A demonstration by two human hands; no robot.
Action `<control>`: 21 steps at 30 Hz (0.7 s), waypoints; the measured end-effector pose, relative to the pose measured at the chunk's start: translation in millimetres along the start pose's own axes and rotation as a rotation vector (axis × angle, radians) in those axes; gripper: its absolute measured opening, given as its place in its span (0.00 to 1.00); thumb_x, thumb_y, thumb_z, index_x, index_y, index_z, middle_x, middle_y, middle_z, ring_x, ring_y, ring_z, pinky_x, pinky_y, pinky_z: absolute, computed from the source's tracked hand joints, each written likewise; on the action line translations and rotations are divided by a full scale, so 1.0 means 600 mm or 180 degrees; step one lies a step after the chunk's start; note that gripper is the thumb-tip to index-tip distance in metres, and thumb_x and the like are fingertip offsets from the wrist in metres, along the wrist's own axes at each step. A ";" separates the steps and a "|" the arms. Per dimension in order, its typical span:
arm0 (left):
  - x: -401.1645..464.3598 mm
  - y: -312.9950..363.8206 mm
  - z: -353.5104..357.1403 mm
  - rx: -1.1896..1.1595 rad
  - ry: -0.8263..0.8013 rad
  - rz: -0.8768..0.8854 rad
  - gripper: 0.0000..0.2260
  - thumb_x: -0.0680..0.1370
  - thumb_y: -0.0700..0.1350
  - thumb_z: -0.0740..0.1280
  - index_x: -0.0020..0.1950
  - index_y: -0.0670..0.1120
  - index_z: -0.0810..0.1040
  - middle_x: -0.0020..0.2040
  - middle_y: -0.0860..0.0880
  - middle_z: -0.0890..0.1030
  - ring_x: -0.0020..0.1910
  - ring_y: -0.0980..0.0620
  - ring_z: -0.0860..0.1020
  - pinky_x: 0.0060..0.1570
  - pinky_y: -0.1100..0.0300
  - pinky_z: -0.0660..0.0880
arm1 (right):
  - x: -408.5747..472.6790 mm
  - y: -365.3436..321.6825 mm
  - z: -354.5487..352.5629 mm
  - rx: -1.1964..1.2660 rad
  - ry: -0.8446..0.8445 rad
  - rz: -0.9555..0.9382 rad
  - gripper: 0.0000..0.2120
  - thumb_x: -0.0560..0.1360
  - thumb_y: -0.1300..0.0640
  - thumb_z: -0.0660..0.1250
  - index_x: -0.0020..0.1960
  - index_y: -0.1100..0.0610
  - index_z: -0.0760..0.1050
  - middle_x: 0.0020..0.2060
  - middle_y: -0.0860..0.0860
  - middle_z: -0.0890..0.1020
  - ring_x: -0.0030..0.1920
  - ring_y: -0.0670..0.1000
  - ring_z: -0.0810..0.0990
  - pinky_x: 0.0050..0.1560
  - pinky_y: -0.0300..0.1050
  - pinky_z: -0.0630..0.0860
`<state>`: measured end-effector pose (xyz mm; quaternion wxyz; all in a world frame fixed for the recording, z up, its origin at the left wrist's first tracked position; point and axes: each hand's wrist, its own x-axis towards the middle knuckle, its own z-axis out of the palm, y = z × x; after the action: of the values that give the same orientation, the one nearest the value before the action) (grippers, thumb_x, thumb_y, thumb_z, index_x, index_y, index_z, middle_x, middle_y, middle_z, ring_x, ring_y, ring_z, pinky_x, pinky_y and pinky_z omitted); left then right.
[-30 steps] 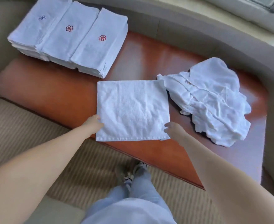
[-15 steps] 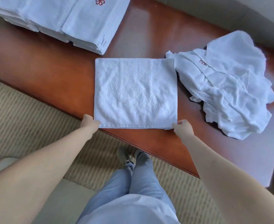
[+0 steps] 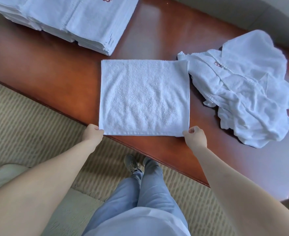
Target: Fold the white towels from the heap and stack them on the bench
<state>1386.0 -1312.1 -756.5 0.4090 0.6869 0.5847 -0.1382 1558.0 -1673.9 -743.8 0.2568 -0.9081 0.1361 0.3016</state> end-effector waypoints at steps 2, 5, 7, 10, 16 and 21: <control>-0.002 -0.004 0.004 0.0068 -0.0030 0.0000 0.03 0.77 0.40 0.66 0.51 0.45 0.75 0.52 0.40 0.81 0.53 0.39 0.82 0.57 0.44 0.80 | 0.001 -0.002 0.006 -0.0039 0.0028 0.0023 0.06 0.75 0.53 0.66 0.48 0.55 0.73 0.50 0.49 0.72 0.38 0.52 0.75 0.33 0.43 0.68; 0.001 -0.005 0.008 0.0117 0.0008 0.0012 0.04 0.77 0.41 0.66 0.50 0.43 0.76 0.51 0.40 0.81 0.45 0.42 0.80 0.45 0.50 0.77 | 0.002 0.002 0.010 0.0057 -0.0028 0.0039 0.07 0.74 0.53 0.66 0.49 0.55 0.72 0.47 0.50 0.75 0.36 0.51 0.74 0.33 0.43 0.68; 0.004 -0.005 0.010 -0.0049 -0.0077 -0.0106 0.06 0.77 0.40 0.67 0.53 0.41 0.76 0.49 0.41 0.80 0.44 0.43 0.80 0.50 0.49 0.80 | 0.002 0.004 0.010 0.0204 -0.0060 0.0069 0.06 0.73 0.53 0.66 0.47 0.54 0.71 0.42 0.49 0.76 0.34 0.50 0.72 0.33 0.45 0.68; 0.005 -0.002 0.010 -0.0519 -0.0224 -0.0283 0.04 0.79 0.38 0.67 0.53 0.41 0.75 0.45 0.44 0.78 0.40 0.48 0.79 0.59 0.48 0.81 | 0.004 0.001 0.005 0.0267 -0.0073 0.0065 0.06 0.73 0.51 0.65 0.47 0.52 0.72 0.41 0.49 0.79 0.35 0.50 0.74 0.34 0.45 0.70; -0.004 0.009 -0.006 -0.0563 -0.0199 -0.0063 0.07 0.79 0.40 0.68 0.52 0.47 0.71 0.51 0.47 0.78 0.43 0.51 0.82 0.41 0.58 0.78 | 0.006 -0.004 -0.005 0.0402 -0.0203 0.0136 0.07 0.75 0.55 0.64 0.53 0.53 0.70 0.44 0.54 0.84 0.43 0.55 0.83 0.37 0.48 0.73; -0.030 0.052 -0.048 -0.0501 -0.0281 0.0294 0.10 0.80 0.38 0.63 0.58 0.50 0.74 0.52 0.48 0.77 0.42 0.50 0.79 0.42 0.58 0.79 | -0.018 -0.038 -0.050 0.0473 -0.0195 -0.0118 0.12 0.76 0.60 0.61 0.56 0.47 0.69 0.38 0.50 0.81 0.29 0.52 0.75 0.29 0.43 0.69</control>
<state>1401.5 -1303.2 -713.9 0.4930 0.6720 0.5429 -0.1029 1573.0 -1670.4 -708.1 0.3330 -0.8792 0.1334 0.3135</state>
